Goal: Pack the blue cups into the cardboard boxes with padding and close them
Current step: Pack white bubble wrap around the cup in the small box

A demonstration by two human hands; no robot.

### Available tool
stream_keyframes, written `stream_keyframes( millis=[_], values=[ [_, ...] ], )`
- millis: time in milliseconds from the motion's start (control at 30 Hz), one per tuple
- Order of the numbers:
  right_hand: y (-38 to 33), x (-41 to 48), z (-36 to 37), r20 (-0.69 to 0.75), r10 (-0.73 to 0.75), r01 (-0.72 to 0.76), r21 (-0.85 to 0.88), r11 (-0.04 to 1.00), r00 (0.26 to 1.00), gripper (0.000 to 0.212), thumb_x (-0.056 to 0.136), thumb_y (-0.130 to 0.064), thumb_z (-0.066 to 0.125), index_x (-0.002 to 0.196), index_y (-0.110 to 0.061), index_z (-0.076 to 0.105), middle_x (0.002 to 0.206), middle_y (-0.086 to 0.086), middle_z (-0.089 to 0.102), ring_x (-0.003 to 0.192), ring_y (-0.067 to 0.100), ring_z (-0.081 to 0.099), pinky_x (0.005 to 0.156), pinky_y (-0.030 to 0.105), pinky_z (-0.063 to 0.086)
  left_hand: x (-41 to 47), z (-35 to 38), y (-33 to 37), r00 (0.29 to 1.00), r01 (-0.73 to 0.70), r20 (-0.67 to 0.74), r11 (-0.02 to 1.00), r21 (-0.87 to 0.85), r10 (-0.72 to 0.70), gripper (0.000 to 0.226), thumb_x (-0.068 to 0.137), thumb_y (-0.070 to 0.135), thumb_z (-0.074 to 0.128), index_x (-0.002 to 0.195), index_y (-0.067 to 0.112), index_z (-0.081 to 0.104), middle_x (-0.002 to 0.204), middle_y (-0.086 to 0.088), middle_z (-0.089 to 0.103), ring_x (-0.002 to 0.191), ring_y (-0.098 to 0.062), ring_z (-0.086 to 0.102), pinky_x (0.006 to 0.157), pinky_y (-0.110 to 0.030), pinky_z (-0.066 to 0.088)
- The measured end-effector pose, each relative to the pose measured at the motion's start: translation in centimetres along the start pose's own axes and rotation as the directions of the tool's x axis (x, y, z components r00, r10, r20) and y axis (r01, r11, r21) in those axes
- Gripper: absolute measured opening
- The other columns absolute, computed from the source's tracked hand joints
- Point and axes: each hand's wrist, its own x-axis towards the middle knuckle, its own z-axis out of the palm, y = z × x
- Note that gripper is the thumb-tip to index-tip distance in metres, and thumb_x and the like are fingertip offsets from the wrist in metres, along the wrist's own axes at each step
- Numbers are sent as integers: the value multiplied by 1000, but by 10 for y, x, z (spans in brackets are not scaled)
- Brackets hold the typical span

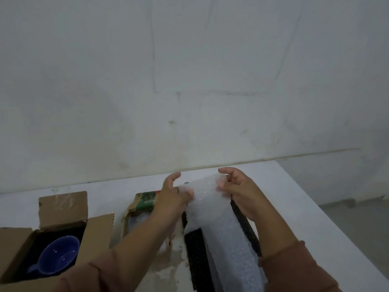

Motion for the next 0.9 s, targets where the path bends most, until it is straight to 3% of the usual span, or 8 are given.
stream_keyframes(
  millis=[100, 233, 400, 500, 600, 667, 767, 900],
  values=[
    [-19, 0, 12, 114, -41, 54, -115, 992, 993, 51, 83, 9, 59, 120, -26, 53, 78, 0, 48, 76, 10, 52, 79, 20, 48, 1, -22, 28, 993, -119, 16, 989, 91, 118, 45, 86, 4, 62, 127, 20, 50, 103, -11, 63, 79, -16, 58, 73, -27, 46],
    [-38, 5, 37, 88, -133, 145, -136, 980, 987, 49, 84, 6, 59, 118, -29, 55, 76, -2, 47, 75, 10, 50, 83, 22, 47, -4, -45, 54, 979, -203, 97, 932, 302, 182, 50, 83, 5, 66, 127, 25, 52, 108, 0, 59, 96, -14, 57, 74, -21, 46],
    [-61, 6, 64, 43, -244, 244, -344, 907, 969, 28, 84, -3, 63, 100, -26, 65, 81, -4, 55, 76, 10, 53, 78, 25, 46, -14, -70, 72, 948, -305, 48, 854, 422, 315, 11, 79, 11, 71, 78, 19, 64, 92, -14, 61, 74, -21, 55, 66, -27, 42],
    [-75, 4, 78, 7, -326, 302, -397, 867, 945, 19, 82, -9, 66, 76, -27, 66, 93, 3, 60, 82, 14, 56, 74, 25, 48, -16, -83, 78, 957, -289, 34, 936, 200, 288, 18, 69, 17, 77, 79, 19, 61, 100, -1, 57, 82, -12, 55, 69, -25, 42],
    [-86, 6, 89, -23, -334, 321, -227, 919, 942, 17, 79, -7, 68, 69, -21, 66, 95, 2, 58, 85, 10, 56, 76, 21, 44, -15, -101, 74, 963, -166, 206, 985, -50, 172, 46, 70, 17, 76, 111, 15, 58, 112, -1, 64, 99, -17, 63, 83, -31, 50],
    [-88, 9, 96, -18, -307, 304, -99, 948, 952, 11, 80, -7, 67, 73, -16, 65, 93, -4, 59, 86, 7, 57, 77, 21, 43, -13, -109, 65, 958, -116, 264, 993, -15, 116, 52, 70, 19, 77, 119, 13, 59, 114, -5, 69, 103, -20, 66, 87, -32, 54],
    [-86, 13, 104, 60, -238, 237, 24, 971, 969, 10, 84, -12, 65, 93, -15, 62, 93, -1, 63, 84, 10, 58, 74, 23, 45, -16, -109, 54, 984, -78, 161, 997, 21, 73, 15, 87, 8, 64, 101, 12, 65, 93, -5, 70, 80, -16, 69, 70, -25, 56],
    [-62, 14, 102, 248, 34, -3, -124, 992, 968, 30, 83, -13, 68, 109, -22, 56, 106, 6, 66, 89, 19, 65, 72, 29, 52, -18, -113, 51, 989, -8, 144, 993, -116, 25, 21, 91, 7, 58, 111, 9, 61, 94, -7, 70, 76, -20, 71, 68, -37, 59]
  ],
)
